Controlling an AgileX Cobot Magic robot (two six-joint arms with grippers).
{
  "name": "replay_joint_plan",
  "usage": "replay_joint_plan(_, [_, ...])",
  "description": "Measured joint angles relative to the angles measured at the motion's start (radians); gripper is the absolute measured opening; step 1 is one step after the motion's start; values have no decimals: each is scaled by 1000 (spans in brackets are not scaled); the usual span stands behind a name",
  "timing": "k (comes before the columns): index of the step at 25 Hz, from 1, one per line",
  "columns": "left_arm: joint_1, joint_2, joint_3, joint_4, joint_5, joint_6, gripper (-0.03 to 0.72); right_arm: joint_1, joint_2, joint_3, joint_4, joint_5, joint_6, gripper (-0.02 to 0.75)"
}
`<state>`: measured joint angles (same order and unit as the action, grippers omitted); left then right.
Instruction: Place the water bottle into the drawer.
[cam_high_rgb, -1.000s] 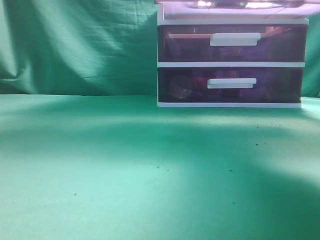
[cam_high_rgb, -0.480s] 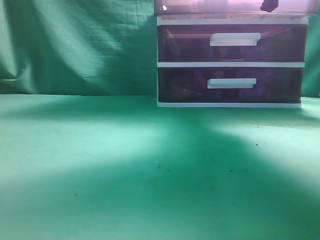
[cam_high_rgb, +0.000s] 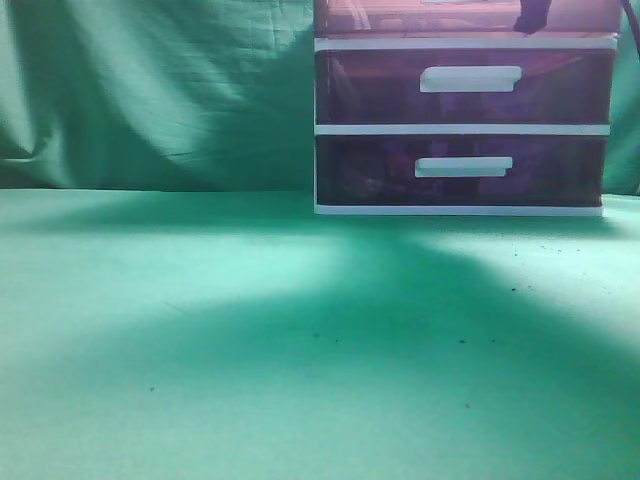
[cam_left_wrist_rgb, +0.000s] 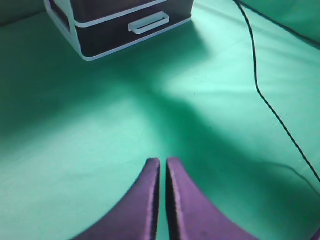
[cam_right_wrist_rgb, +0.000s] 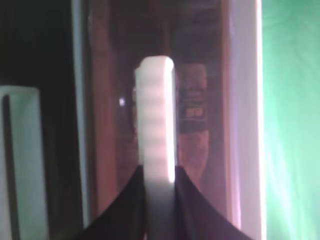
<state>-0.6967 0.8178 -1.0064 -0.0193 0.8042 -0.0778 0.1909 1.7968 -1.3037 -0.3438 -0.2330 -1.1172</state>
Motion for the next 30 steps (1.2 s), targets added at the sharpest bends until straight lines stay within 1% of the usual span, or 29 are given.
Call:
replay_joint_plan(1, [0,0,0,0,0,0,0,0,0,0,4,-2,3,82])
replay_joint_plan(2, [0,0,0,0,-2,0,0,0,0,0,8,-6,13,130])
replay_joint_plan(4, [0,0,2,0,-2,0,0,-1,0,0,10,-19,32,197])
replay_joint_plan(6, [0,0,2,0,-2,0,0,-4,0,-2,14,-30,69,281])
replay_joint_plan(9, [0,0,2,0,-2,0,0,-6,-10,-4,21,-34,154,415])
replay_joint_plan(10, [0,0,2,2,-2,0,0,-6,-18,-4,23,-29,198,471])
replay_joint_plan(11, [0,0,2,4,-2,0,0,-6,-31,0,23,-16,241,487])
replay_joint_plan(12, [0,0,2,5,-2,0,0,-6,-41,6,23,3,294,472])
replay_joint_plan(14, [0,0,2,19,-4,-2,0,-6,-81,14,25,70,407,472])
replay_joint_plan(17, [0,0,2,29,-4,-2,0,11,-173,12,34,210,572,472])
replay_joint_plan(19, [0,0,2,31,-4,-2,0,33,-246,8,44,339,659,472])
replay_joint_plan(22, [0,0,2,21,-4,-2,0,97,-345,8,59,545,738,472])
replay_joint_plan(26, [0,-10,-18,-58,-4,8,0,207,-473,8,86,790,762,472])
replay_joint_plan(28, [0,-41,-17,-81,-4,28,0,249,-542,8,99,872,795,472])
replay_joint_plan(30, [0,-93,-17,-85,-4,38,0,267,-602,8,117,941,846,472])
